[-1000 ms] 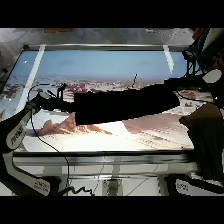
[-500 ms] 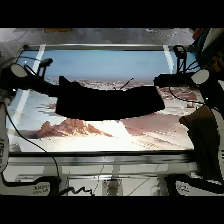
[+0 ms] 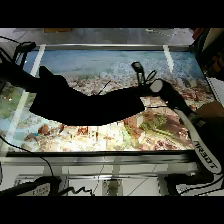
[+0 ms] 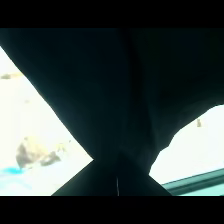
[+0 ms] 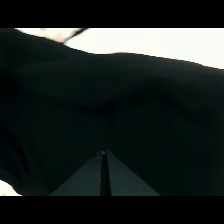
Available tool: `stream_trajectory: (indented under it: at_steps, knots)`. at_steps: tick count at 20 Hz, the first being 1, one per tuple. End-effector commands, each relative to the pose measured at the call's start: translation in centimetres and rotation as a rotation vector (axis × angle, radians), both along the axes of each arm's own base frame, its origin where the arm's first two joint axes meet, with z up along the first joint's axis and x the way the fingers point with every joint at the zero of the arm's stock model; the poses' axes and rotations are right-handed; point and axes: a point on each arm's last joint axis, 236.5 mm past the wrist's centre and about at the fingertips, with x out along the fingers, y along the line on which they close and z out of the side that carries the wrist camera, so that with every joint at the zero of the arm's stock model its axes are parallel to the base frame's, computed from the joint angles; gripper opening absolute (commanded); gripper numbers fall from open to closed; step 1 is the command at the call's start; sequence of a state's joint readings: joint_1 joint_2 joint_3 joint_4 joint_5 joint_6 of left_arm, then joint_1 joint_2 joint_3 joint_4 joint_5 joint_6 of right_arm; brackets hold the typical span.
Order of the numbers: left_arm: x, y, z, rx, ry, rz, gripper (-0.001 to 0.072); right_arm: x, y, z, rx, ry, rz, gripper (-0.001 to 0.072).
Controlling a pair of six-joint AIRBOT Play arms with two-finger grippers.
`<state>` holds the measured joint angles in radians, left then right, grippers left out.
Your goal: Fold the clothes and pants, and hang the long-sleeved shirts on hangers.
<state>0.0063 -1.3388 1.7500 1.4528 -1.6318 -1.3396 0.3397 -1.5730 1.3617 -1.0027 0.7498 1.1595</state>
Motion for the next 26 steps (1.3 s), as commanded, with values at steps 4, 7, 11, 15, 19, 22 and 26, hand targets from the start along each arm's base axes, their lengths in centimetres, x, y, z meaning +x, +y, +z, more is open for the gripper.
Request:
stream_trajectory:
  at_steps: [4, 7, 11, 15, 19, 22, 26]
  knots:
    - [-1.9, 5.0, 0.3, 0.213, 0.058, 0.109, 0.0003, -2.5, 11.7, -3.2, 0.074, -0.069, 0.075, 0.0019]
    - [-2.2, 5.9, 1.2, 0.244, 0.051, 0.154, 0.0003, -3.7, 14.6, -3.0, 0.11, -0.087, 0.087, 0.0019]
    - [-1.4, 2.6, 2.0, 0.239, 0.003, 0.077, 0.0004, -3.8, 16.4, -1.8, 0.147, -0.149, 0.072, 0.0019]
    - [1.0, -2.1, 3.4, 0.226, -0.14, -0.045, 0.0003, -3.4, 16.4, -1.5, 0.154, -0.166, 0.06, 0.0019]
    - [2.0, -3.3, 3.9, 0.21, -0.194, -0.052, 0.0004, -2.7, 16.7, -1.7, 0.211, -0.143, -0.005, 0.0019]
    - [2.0, -2.7, 3.9, 0.21, -0.189, -0.038, 0.0006, -1.5, 17.8, -3.1, 0.326, -0.04, -0.126, 0.0018]
    - [2.3, -2.6, 4.0, 0.21, -0.199, -0.034, 0.0006, -2.5, 25.5, -3.7, 0.474, 0.083, -0.096, 0.0018]
